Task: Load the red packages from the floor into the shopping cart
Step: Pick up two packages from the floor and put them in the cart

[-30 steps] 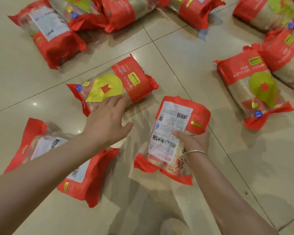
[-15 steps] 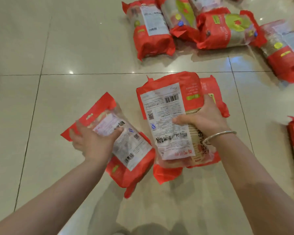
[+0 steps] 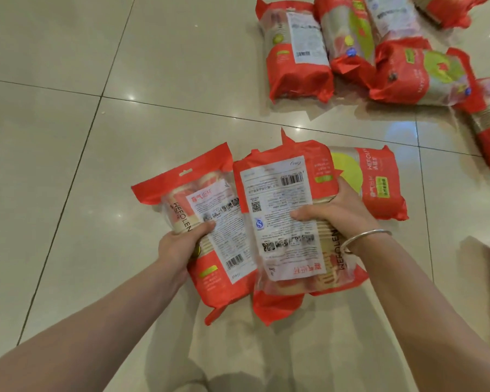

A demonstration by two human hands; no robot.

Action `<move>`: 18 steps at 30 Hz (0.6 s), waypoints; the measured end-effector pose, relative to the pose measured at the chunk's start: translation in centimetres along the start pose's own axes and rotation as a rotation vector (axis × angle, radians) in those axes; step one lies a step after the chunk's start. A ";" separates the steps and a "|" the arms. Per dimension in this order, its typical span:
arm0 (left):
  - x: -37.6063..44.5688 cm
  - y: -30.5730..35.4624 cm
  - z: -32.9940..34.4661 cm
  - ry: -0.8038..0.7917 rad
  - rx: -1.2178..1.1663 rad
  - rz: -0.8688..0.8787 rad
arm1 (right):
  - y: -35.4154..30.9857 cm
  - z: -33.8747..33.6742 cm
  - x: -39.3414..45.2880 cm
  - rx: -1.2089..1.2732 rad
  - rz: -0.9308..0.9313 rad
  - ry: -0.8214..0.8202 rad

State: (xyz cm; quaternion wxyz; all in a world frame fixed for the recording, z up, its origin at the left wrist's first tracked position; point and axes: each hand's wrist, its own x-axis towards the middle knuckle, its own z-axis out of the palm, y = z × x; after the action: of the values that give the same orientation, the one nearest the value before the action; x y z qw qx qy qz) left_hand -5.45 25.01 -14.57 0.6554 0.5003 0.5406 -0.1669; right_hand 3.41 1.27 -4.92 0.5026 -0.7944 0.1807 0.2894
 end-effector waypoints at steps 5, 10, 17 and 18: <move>-2.4 2.9 -0.2 -0.133 0.135 0.154 | -1.6 -1.3 -2.5 0.067 -0.011 -0.029; -11.4 9.7 -2.5 -0.286 0.258 0.208 | -7.3 -3.8 -9.3 0.163 0.012 -0.055; -30.8 22.3 -8.4 -0.342 0.221 0.260 | -23.5 -8.6 -23.9 0.218 -0.020 -0.092; -33.9 24.3 -9.3 -0.345 0.214 0.276 | -26.3 -9.3 -26.1 0.226 -0.031 -0.097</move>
State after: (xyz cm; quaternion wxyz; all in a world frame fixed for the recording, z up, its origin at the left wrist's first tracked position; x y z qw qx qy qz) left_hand -4.19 32.64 27.52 0.6979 0.6003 0.3261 -0.2151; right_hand 1.18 4.03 33.11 0.6015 -0.7204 0.1755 0.2974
